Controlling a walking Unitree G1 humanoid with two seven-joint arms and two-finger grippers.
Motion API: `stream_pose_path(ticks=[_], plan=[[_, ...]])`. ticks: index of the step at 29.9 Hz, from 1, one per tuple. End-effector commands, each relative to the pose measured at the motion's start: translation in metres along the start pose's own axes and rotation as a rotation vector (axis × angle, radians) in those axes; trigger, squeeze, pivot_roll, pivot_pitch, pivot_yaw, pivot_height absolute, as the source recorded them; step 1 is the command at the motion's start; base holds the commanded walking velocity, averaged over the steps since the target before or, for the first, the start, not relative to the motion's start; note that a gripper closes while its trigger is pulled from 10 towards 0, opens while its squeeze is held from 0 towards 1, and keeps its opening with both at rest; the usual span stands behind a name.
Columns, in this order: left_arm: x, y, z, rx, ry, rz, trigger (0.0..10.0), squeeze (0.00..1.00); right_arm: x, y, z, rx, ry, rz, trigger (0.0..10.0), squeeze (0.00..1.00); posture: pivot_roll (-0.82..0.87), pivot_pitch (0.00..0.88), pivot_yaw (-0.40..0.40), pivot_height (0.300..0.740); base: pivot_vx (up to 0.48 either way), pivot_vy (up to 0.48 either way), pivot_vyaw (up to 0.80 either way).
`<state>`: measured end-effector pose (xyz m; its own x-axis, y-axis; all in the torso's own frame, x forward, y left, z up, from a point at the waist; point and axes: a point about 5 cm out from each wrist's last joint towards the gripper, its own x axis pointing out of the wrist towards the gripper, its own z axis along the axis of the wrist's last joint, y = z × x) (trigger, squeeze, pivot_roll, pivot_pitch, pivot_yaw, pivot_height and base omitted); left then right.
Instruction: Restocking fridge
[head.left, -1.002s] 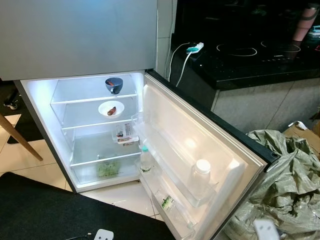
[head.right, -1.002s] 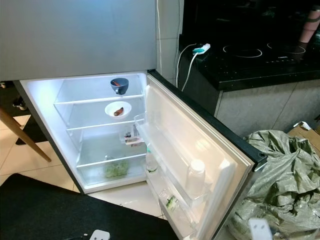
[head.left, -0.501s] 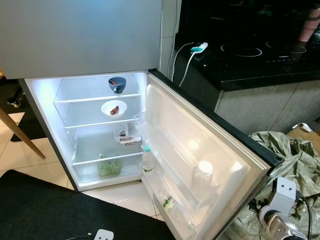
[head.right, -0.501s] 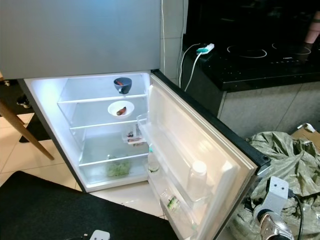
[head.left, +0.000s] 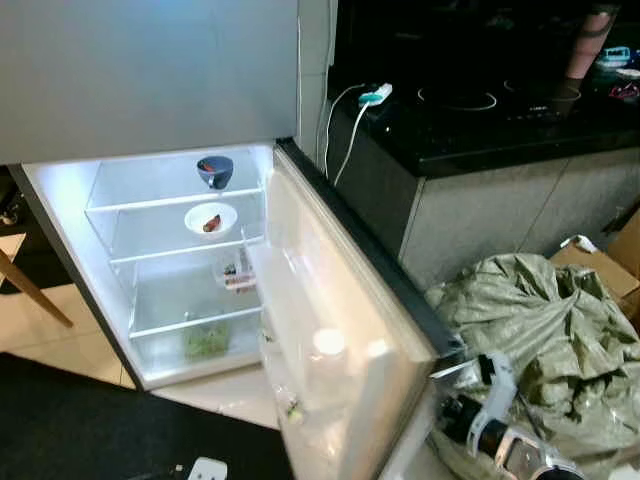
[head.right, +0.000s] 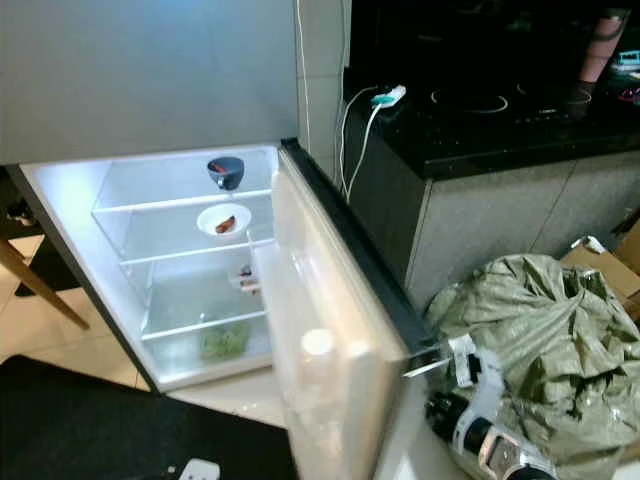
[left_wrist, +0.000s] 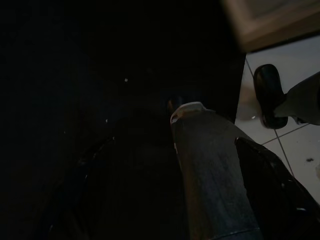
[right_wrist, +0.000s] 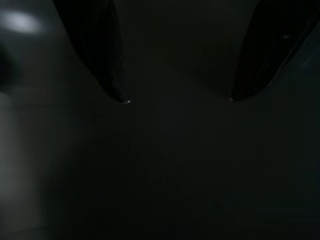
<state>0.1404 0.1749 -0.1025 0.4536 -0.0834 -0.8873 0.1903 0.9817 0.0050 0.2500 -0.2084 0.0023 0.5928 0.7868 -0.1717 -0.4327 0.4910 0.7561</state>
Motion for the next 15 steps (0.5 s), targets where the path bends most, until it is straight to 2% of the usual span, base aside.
stream_pose_path(ticks=[1,6,7,8,9,10,11,14,15], plan=[[-0.001,0.004,-0.002,0.008,0.008,0.01,10.0,0.0,0.009,0.006,-0.005,0.009,0.045,0.075,10.0,0.0,-0.06,0.0,-0.011,0.74,0.0,0.0,0.0],[-0.001,0.003,-0.002,0.01,0.009,0.008,10.0,0.0,0.008,0.005,-0.009,0.02,0.06,0.067,10.0,0.0,-0.06,0.0,-0.012,0.74,0.0,0.0,0.0],[-0.001,0.003,-0.003,0.012,0.01,0.008,10.0,0.0,0.004,0.001,-0.01,0.011,0.046,-0.003,10.0,0.0,-0.06,0.0,-0.012,0.74,0.0,0.0,0.0],[-0.001,0.003,-0.003,0.012,0.01,0.008,10.0,0.0,0.004,0.001,-0.01,0.011,0.046,-0.003,10.0,0.0,-0.06,0.0,-0.012,0.74,0.0,0.0,0.0],[-0.001,0.003,-0.003,0.012,0.011,0.008,10.0,0.0,0.002,-0.003,-0.011,-0.008,0.042,-0.057,10.0,0.0,-0.06,0.0,-0.011,0.74,0.0,0.0,0.0],[-0.001,0.003,-0.003,0.013,0.012,0.008,10.0,0.0,-0.001,-0.009,-0.011,-0.046,0.036,-0.166,10.0,0.0,-0.06,0.0,-0.011,0.74,0.0,0.0,0.0],[-0.001,0.003,-0.003,0.013,0.012,0.008,10.0,0.0,-0.001,-0.009,-0.011,-0.046,0.036,-0.166,10.0,0.0,-0.06,0.0,-0.011,0.74,0.0,0.0,0.0],[-0.001,0.003,-0.003,0.013,0.013,0.009,10.0,0.0,-0.011,-0.019,-0.012,-0.036,0.0,-0.341,10.0,0.0,-0.06,0.0,-0.011,0.74,0.0,0.0,0.0],[-0.001,0.003,-0.003,0.013,0.013,0.009,10.0,0.0,-0.011,-0.019,-0.012,-0.036,0.0,-0.341,10.0,0.0,-0.06,0.0,-0.011,0.74,0.0,0.0,0.0]])
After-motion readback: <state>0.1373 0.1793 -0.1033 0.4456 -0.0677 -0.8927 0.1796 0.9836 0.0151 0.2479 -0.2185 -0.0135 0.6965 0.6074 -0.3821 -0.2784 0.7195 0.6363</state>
